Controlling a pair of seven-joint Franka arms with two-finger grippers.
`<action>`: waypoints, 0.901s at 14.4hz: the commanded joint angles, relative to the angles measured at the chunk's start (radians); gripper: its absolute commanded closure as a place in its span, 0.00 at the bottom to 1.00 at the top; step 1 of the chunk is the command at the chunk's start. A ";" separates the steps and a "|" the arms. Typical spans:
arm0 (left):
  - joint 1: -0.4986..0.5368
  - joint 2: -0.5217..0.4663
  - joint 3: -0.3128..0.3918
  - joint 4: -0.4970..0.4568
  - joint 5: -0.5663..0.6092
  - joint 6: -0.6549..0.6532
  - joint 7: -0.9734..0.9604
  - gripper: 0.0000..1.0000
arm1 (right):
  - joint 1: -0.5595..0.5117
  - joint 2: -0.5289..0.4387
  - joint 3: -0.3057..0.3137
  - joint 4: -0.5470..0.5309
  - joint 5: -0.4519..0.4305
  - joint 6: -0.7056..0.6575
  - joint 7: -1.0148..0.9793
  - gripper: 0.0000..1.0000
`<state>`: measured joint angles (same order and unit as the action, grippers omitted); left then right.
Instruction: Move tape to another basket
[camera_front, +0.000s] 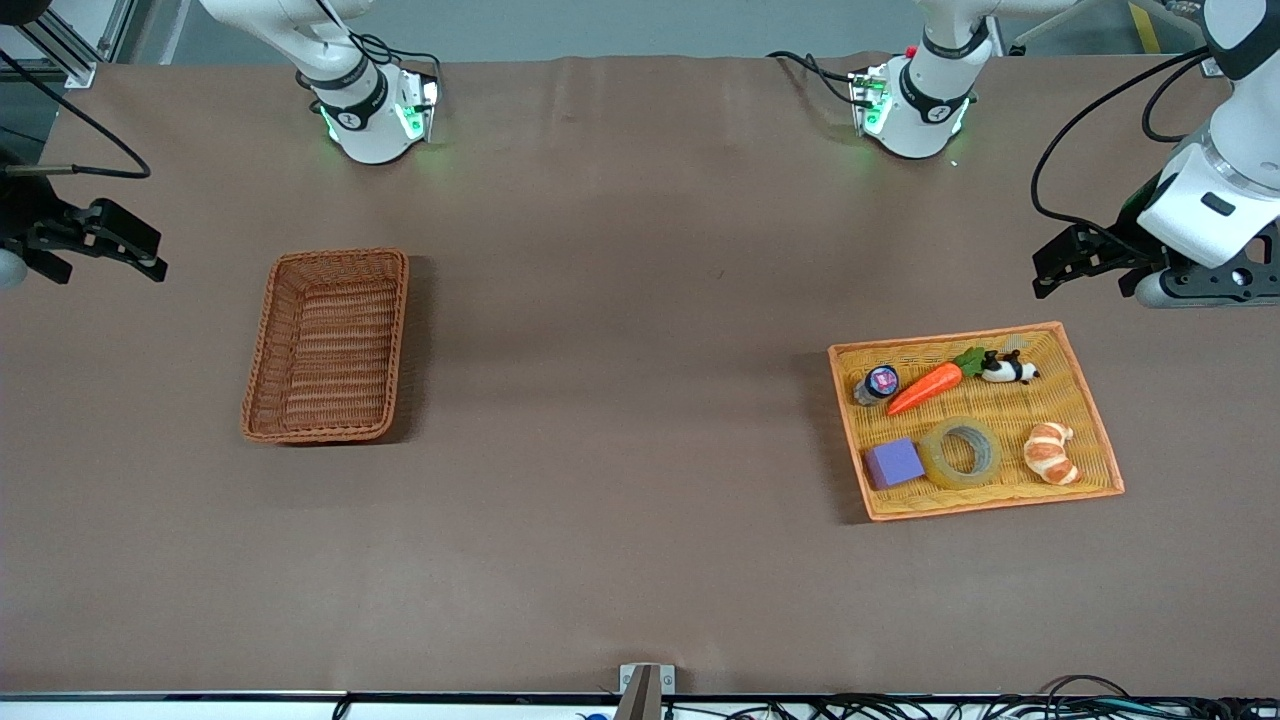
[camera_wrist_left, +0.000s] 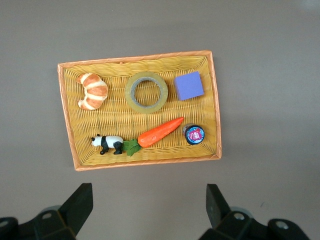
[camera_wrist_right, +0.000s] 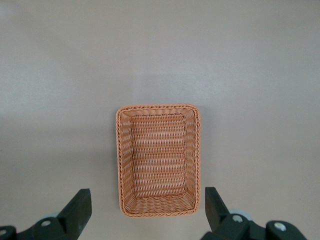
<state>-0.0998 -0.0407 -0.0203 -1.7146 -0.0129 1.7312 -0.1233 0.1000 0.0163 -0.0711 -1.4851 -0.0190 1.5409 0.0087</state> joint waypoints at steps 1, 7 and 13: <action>-0.008 -0.007 0.002 0.000 0.022 -0.005 -0.013 0.00 | -0.006 -0.001 0.004 -0.001 0.016 -0.005 -0.009 0.00; -0.003 0.033 0.003 0.007 0.094 0.017 0.010 0.03 | -0.009 -0.001 0.004 0.000 0.016 -0.002 -0.010 0.00; -0.012 0.203 0.002 0.009 0.102 0.134 0.004 0.02 | -0.008 -0.001 0.004 0.000 0.016 -0.002 -0.012 0.00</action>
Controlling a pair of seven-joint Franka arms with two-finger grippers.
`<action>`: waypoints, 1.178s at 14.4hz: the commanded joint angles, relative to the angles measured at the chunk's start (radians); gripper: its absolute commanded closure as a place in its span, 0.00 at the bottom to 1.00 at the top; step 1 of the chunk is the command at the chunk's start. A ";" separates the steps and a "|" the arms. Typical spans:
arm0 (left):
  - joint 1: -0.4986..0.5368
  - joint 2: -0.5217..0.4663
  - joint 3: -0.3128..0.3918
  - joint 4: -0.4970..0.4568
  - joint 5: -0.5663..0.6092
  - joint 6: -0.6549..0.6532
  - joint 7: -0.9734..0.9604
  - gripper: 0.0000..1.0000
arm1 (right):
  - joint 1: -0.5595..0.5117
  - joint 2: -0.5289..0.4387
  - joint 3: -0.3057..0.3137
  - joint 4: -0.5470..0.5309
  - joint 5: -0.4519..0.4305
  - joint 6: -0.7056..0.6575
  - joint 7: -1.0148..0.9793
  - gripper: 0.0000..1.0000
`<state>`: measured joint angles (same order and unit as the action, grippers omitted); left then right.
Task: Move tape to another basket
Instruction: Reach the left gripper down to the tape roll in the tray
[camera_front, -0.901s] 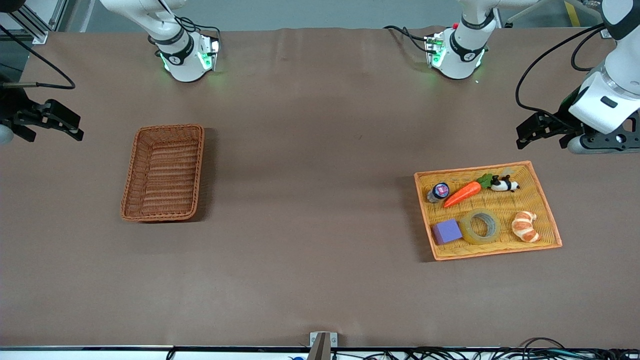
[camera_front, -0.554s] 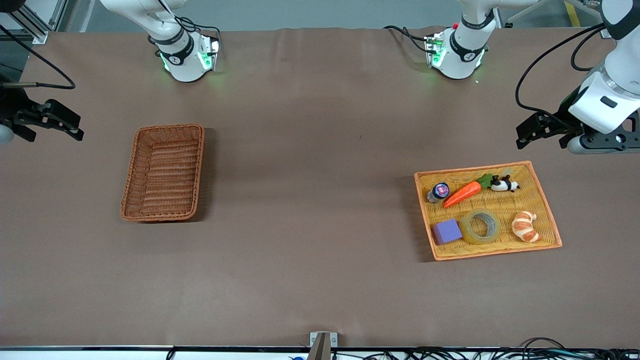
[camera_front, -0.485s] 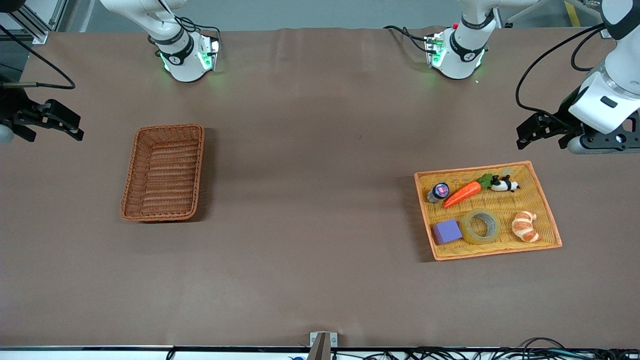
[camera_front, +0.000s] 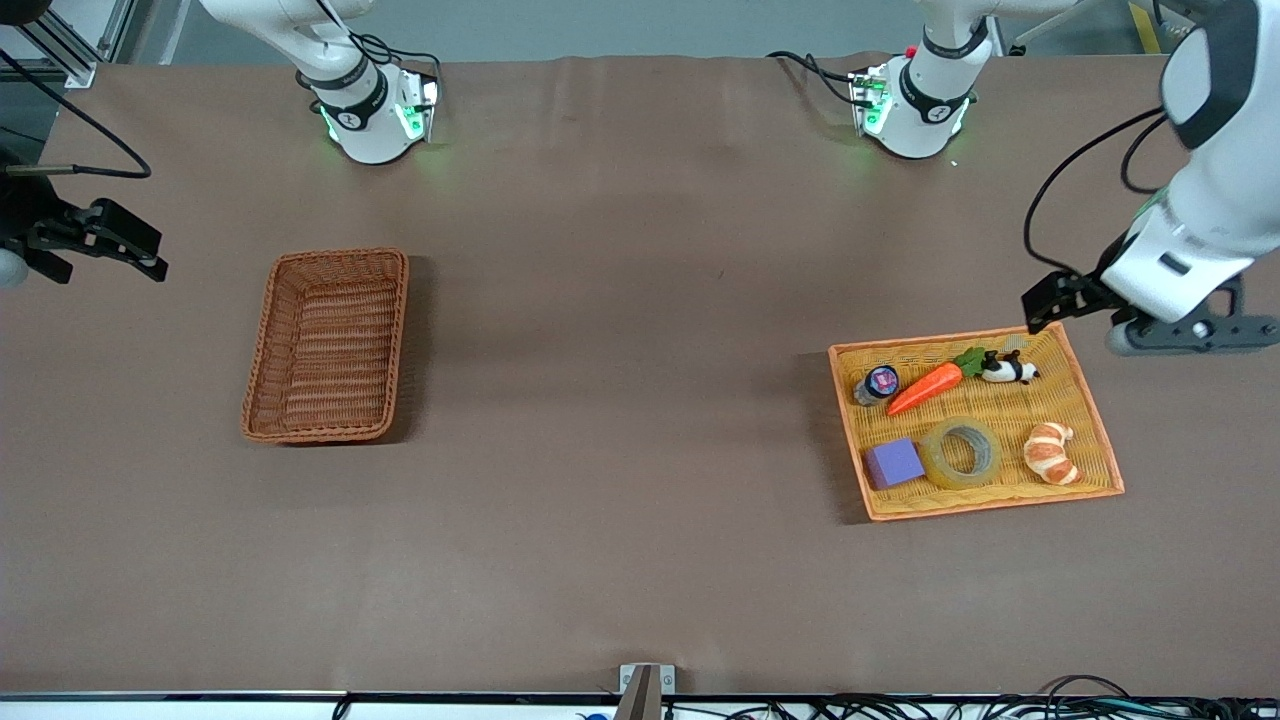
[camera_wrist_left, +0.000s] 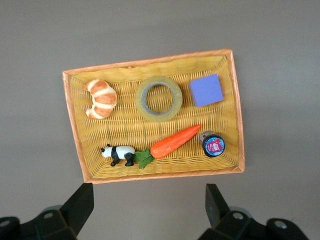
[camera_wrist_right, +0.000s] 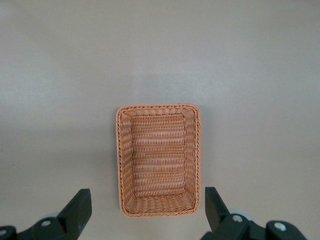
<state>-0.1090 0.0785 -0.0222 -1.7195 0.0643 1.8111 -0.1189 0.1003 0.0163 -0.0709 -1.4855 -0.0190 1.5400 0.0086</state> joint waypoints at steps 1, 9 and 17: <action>0.005 0.131 0.004 0.012 0.025 0.145 0.002 0.00 | -0.010 0.001 0.003 -0.001 0.016 0.003 -0.012 0.00; 0.077 0.440 0.007 0.037 0.051 0.430 0.002 0.00 | -0.001 0.047 0.005 0.005 0.014 0.080 -0.012 0.00; 0.117 0.593 0.004 0.026 0.051 0.506 0.005 0.02 | -0.011 0.048 0.003 0.008 0.016 0.074 -0.004 0.00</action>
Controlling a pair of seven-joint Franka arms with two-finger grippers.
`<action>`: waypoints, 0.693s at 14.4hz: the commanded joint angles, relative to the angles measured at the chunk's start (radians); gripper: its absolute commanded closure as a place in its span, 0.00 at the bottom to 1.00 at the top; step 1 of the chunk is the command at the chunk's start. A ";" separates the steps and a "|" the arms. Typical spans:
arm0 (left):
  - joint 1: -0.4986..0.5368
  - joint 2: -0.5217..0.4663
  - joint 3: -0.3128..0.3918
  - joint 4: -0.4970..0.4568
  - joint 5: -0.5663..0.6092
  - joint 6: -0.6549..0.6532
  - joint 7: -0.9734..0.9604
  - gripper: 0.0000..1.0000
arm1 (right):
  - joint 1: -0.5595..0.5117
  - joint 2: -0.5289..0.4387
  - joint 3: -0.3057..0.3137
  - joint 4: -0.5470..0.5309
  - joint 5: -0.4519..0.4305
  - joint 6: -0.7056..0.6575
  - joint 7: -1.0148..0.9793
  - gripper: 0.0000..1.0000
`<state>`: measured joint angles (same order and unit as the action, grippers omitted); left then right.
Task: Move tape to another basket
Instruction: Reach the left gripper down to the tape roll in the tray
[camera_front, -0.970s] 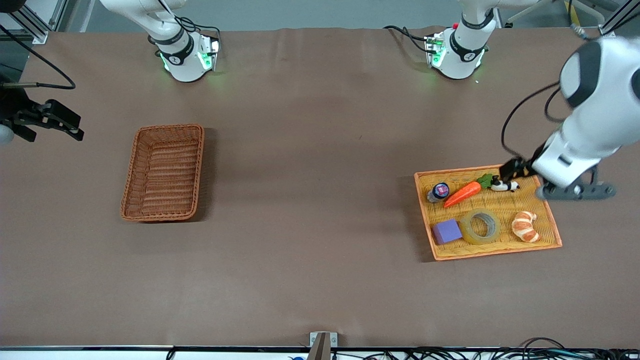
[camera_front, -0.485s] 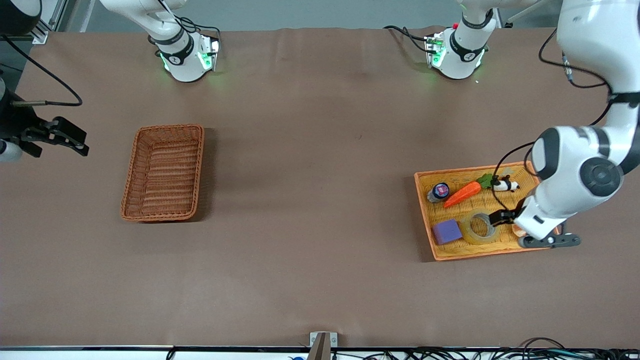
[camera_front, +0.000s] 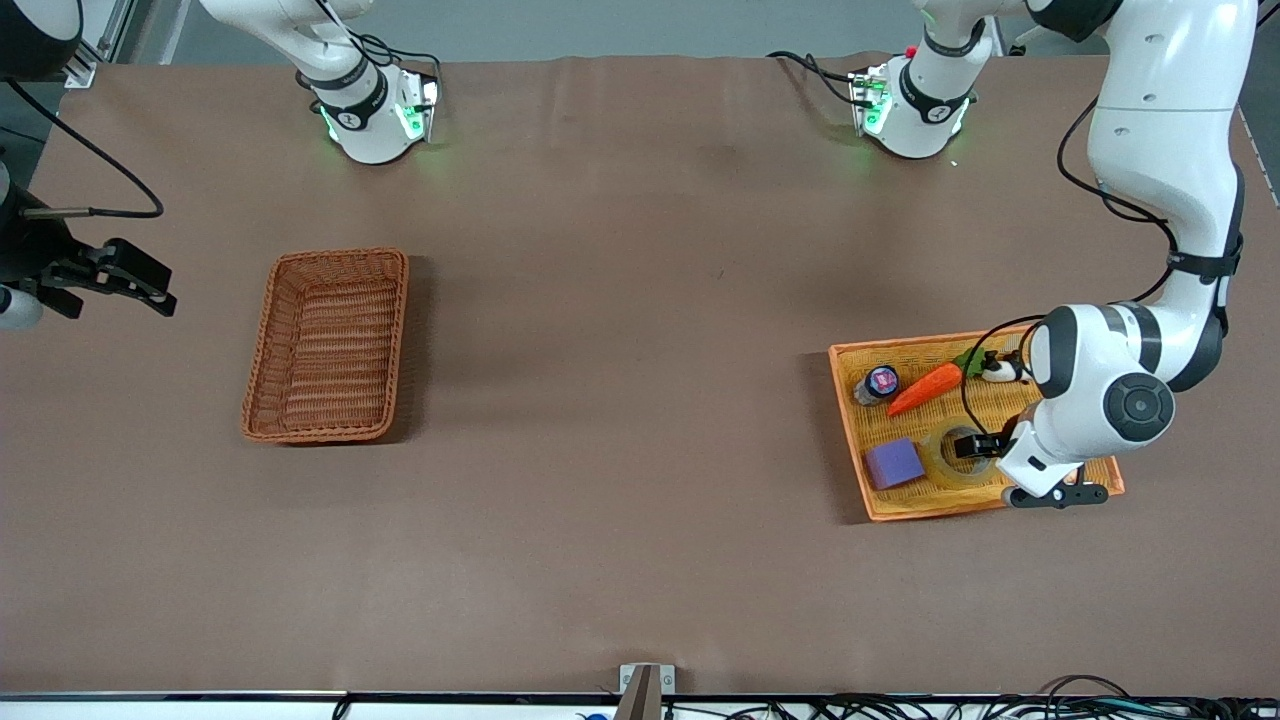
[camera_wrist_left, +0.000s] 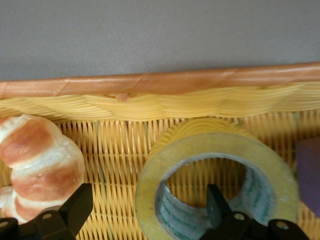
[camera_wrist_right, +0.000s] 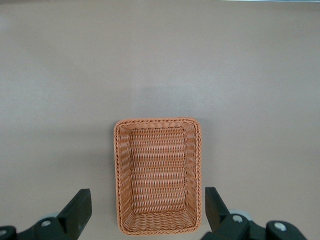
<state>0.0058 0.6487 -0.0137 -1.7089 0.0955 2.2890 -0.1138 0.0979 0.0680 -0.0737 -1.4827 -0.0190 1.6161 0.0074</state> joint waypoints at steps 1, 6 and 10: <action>0.003 0.029 -0.005 0.012 0.020 0.044 0.000 0.07 | -0.009 -0.004 0.006 0.006 0.016 -0.008 -0.003 0.00; -0.001 0.022 -0.003 0.009 0.020 0.038 -0.009 0.97 | -0.023 -0.001 0.006 0.005 0.016 0.001 -0.009 0.00; 0.002 -0.029 -0.003 -0.021 0.020 0.026 -0.007 1.00 | -0.015 -0.004 0.011 0.006 0.016 -0.009 -0.006 0.00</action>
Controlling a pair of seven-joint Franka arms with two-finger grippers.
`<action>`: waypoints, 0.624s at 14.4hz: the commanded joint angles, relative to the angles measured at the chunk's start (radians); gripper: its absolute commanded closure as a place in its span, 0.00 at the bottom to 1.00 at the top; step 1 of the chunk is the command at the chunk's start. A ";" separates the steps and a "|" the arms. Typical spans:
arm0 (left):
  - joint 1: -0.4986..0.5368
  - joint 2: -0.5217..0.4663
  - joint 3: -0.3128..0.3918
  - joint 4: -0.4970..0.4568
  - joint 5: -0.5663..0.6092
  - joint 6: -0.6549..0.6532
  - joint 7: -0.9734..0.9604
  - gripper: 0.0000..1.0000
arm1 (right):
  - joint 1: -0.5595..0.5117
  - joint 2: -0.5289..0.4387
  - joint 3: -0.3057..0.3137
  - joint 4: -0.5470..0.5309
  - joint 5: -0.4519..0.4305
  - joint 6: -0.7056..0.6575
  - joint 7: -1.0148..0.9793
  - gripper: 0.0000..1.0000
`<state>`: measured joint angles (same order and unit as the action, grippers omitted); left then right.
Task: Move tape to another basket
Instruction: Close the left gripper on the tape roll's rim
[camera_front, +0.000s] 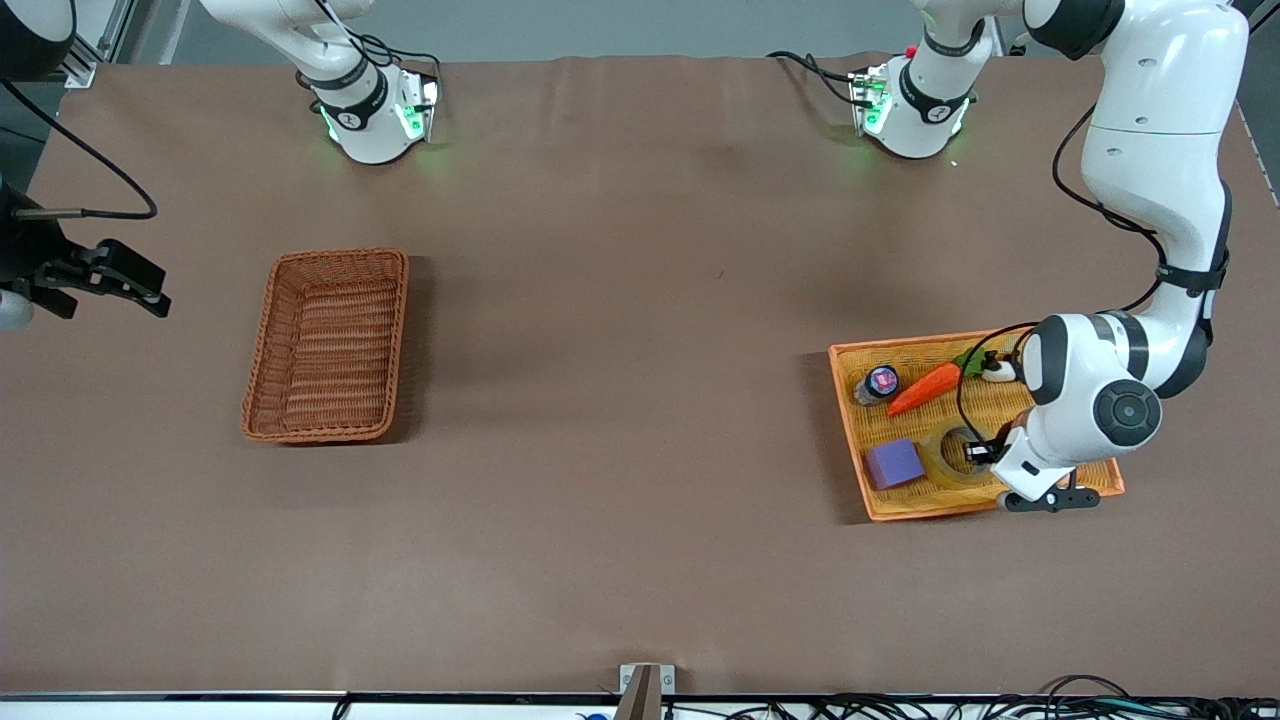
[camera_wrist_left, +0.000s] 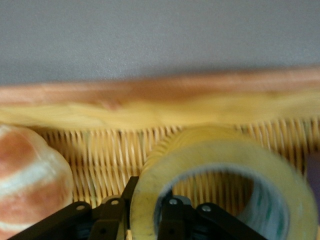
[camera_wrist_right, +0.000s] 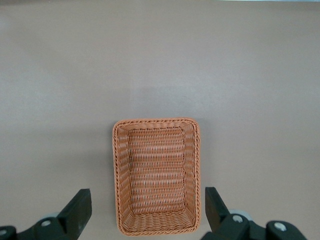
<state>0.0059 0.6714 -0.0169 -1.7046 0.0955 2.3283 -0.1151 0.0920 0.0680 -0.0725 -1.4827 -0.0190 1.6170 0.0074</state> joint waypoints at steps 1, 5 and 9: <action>0.002 -0.087 0.002 -0.030 0.020 -0.041 0.003 1.00 | -0.009 -0.004 0.010 0.006 0.016 -0.006 -0.007 0.00; -0.001 -0.242 -0.006 -0.027 0.033 -0.220 0.006 0.99 | -0.011 -0.002 0.010 0.006 0.016 -0.002 -0.009 0.00; -0.021 -0.305 -0.107 -0.017 0.035 -0.270 -0.014 0.98 | -0.011 -0.005 0.010 0.001 0.016 -0.014 -0.004 0.00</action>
<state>-0.0023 0.3916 -0.0596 -1.7036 0.1077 2.0751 -0.1083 0.0922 0.0680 -0.0702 -1.4824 -0.0190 1.6117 0.0074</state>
